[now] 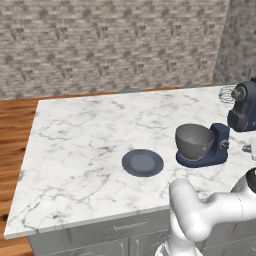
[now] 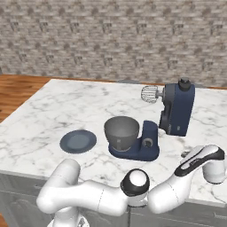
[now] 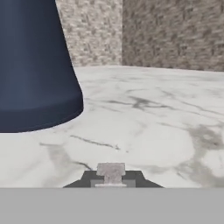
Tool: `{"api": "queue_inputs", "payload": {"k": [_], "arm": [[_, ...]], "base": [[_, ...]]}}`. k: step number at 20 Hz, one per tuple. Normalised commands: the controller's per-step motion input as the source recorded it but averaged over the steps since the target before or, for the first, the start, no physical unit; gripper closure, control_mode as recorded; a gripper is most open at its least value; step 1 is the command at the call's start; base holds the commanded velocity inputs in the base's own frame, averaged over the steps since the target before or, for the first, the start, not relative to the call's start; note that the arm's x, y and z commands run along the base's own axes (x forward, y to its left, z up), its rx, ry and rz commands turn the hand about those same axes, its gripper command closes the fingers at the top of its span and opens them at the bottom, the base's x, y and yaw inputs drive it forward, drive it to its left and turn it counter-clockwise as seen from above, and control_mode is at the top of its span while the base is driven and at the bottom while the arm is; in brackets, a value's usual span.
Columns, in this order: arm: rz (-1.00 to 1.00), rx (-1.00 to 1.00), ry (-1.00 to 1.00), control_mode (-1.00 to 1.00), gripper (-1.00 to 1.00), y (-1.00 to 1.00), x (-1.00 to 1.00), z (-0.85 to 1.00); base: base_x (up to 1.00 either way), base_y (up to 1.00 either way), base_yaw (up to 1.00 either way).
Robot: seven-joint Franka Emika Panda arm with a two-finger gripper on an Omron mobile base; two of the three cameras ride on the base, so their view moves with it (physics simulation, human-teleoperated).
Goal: Add butter and sugar cubes to the stand mixer bowl and then turn on the stand mixer to begin making frosting.
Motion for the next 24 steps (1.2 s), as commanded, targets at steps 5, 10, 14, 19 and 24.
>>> {"api": "queue_inputs", "payload": {"k": [5, 10, 14, 19, 24], "arm": [[0.00, 0.00, -0.05, -1.00, 1.00, 0.19, -0.71, 0.12], [0.00, 0.00, -0.05, -1.00, 1.00, 0.55, -0.68, 0.14], [0.00, 0.00, -0.05, -1.00, 1.00, 0.70, -0.57, 0.13], [0.00, -0.03, -0.05, -1.00, 1.00, 0.92, -0.50, 0.16], [0.00, -0.04, -0.09, -1.00, 1.00, 0.84, -0.49, 0.22]], "base": [[0.00, 0.00, 0.00], [0.00, 0.00, 0.00], [0.00, 0.00, 0.00], [0.00, 0.00, 0.00], [0.00, 0.00, 0.00]]}}
